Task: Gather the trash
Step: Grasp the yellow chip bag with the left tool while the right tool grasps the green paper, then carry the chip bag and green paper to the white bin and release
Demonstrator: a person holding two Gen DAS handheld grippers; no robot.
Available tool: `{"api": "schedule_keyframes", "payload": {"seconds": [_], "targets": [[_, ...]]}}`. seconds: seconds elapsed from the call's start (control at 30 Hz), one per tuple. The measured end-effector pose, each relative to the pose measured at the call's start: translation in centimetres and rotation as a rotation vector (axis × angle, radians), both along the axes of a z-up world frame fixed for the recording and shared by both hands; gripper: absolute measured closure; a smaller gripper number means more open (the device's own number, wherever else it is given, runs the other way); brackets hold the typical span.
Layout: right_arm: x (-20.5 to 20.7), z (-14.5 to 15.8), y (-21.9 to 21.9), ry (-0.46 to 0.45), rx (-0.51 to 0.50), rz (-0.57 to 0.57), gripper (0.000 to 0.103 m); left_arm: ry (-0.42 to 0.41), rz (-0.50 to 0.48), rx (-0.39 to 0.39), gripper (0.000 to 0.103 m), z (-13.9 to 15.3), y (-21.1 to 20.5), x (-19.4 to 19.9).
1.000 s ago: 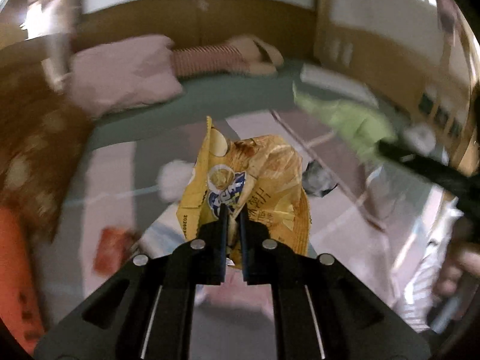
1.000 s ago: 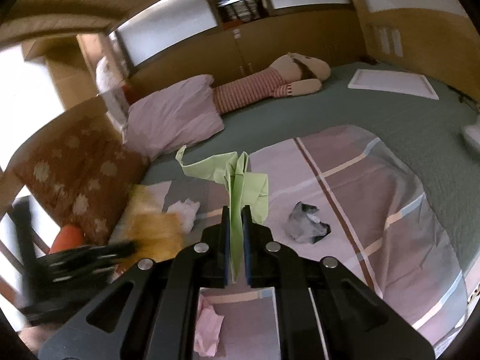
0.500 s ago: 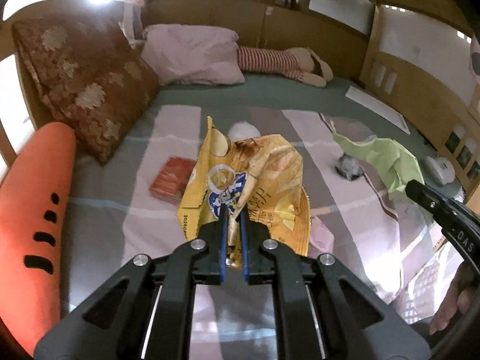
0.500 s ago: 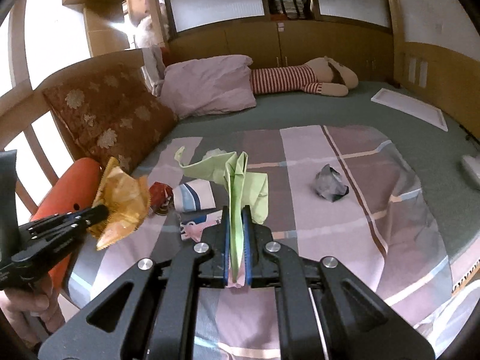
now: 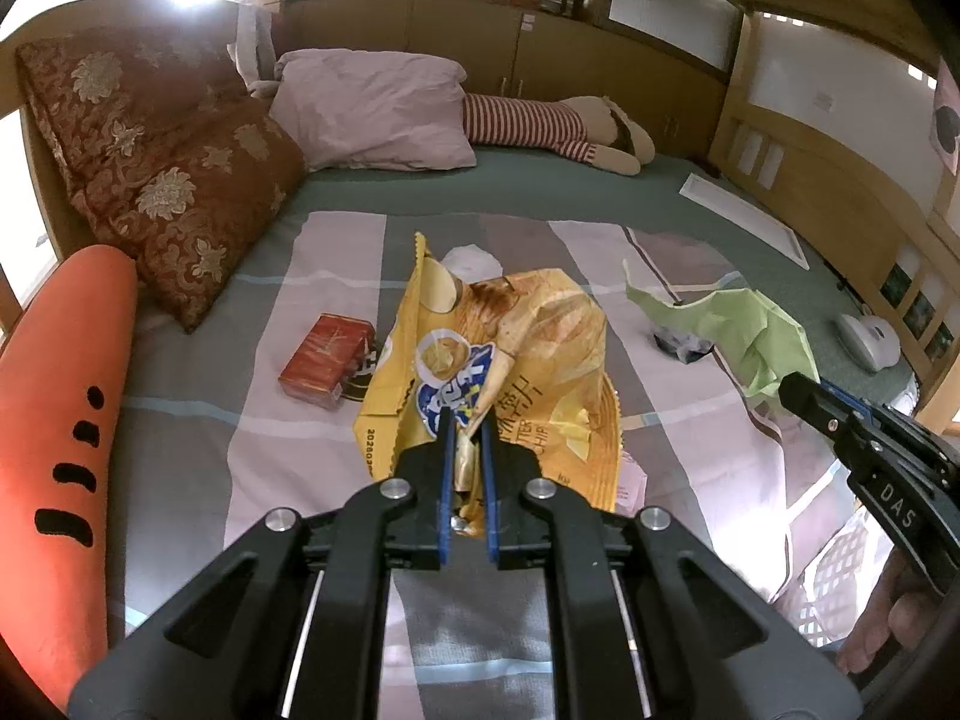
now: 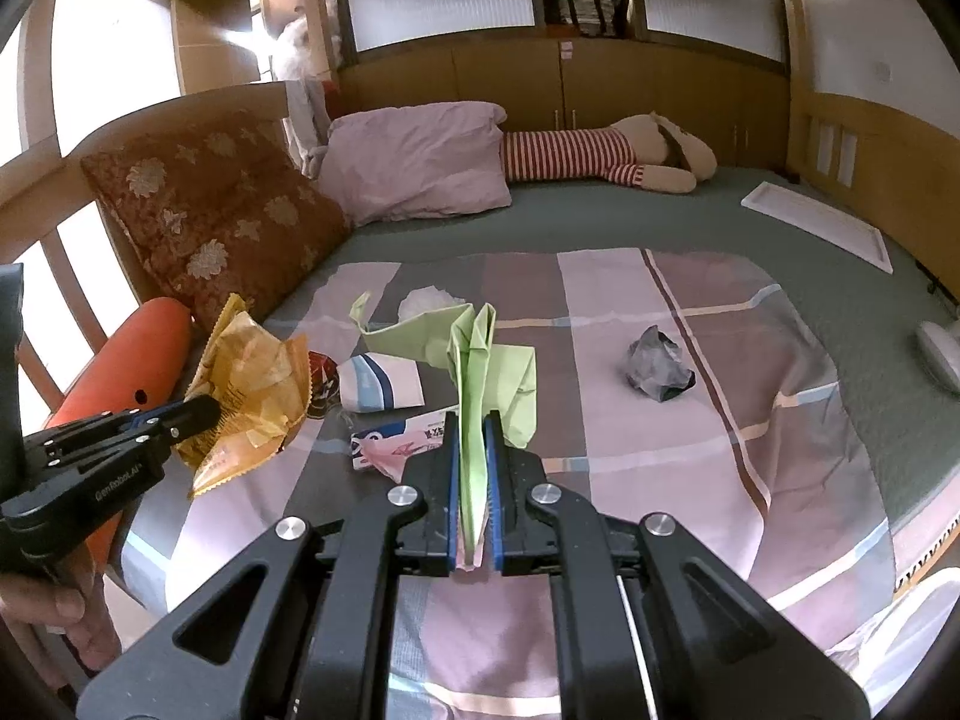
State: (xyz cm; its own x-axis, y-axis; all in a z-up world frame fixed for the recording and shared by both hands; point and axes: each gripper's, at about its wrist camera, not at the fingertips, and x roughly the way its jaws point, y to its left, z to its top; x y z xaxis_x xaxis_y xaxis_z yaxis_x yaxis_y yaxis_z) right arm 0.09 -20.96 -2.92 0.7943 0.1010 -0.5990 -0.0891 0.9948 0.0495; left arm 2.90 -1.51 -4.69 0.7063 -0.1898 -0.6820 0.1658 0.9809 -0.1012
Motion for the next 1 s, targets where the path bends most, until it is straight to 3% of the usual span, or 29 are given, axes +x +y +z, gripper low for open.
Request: {"api": "schedule_keyframes", "payload": {"seconds": [0.3, 0.43, 0.57, 0.73, 0.9, 1.0], "targets": [[0.1, 0.1, -0.4, -0.001, 0.003, -0.007, 0.095, 0.005, -0.001, 0.006, 0.094, 0.0, 0.1, 0.2], [-1.1, 1.2, -1.8, -0.045, 0.029, -0.014, 0.095, 0.008, -0.005, 0.001, 0.094, 0.0, 0.3, 0.5], [-5.4, 3.2, -5.6, -0.106, 0.083, -0.067, 0.095, 0.003, -0.022, -0.014, 0.094, 0.0, 0.3, 0.2], [-13.9, 4.3, -12.2, -0.136, 0.000, -0.220, 0.095, -0.015, -0.078, -0.030, 0.094, 0.6, -0.4, -0.6], [-20.2, 2.4, -18.3, -0.044, -0.089, -0.393, 0.095, -0.024, -0.168, -0.021, 0.094, 0.6, -2.6, -1.5], [-22.7, -1.0, -22.4, 0.069, -0.092, -0.494, 0.093, -0.018, -0.249, -0.021, 0.094, 0.1, -5.1, -2.3]]}}
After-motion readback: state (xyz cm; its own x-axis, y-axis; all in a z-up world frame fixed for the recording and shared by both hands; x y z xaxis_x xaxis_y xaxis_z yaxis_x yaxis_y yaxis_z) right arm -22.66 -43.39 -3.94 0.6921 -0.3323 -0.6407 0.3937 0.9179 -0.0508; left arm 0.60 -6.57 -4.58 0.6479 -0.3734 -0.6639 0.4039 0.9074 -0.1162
